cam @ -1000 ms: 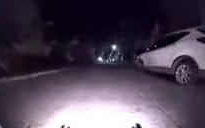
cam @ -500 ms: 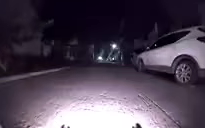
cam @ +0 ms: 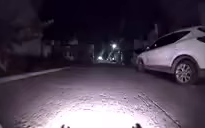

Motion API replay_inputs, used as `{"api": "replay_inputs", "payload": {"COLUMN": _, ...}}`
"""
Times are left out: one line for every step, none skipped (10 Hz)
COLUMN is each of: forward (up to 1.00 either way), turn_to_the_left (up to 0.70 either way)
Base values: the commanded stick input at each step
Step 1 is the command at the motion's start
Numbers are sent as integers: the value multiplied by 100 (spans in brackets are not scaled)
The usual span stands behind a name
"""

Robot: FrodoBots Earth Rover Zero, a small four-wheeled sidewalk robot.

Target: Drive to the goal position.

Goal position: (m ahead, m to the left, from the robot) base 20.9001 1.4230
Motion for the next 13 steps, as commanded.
{"api": "replay_inputs", "payload": {"forward": 85, "turn_to_the_left": -34}}
{"api": "replay_inputs", "payload": {"forward": 85, "turn_to_the_left": -34}}
{"api": "replay_inputs", "payload": {"forward": 85, "turn_to_the_left": -34}}
{"api": "replay_inputs", "payload": {"forward": 85, "turn_to_the_left": -34}}
{"api": "replay_inputs", "payload": {"forward": 85, "turn_to_the_left": -34}}
{"api": "replay_inputs", "payload": {"forward": 71, "turn_to_the_left": -28}}
{"api": "replay_inputs", "payload": {"forward": 32, "turn_to_the_left": -13}}
{"api": "replay_inputs", "payload": {"forward": 5, "turn_to_the_left": 0}}
{"api": "replay_inputs", "payload": {"forward": 39, "turn_to_the_left": 0}}
{"api": "replay_inputs", "payload": {"forward": 85, "turn_to_the_left": -3}}
{"api": "replay_inputs", "payload": {"forward": 85, "turn_to_the_left": -21}}
{"api": "replay_inputs", "payload": {"forward": 85, "turn_to_the_left": -34}}
{"api": "replay_inputs", "payload": {"forward": 85, "turn_to_the_left": -34}}
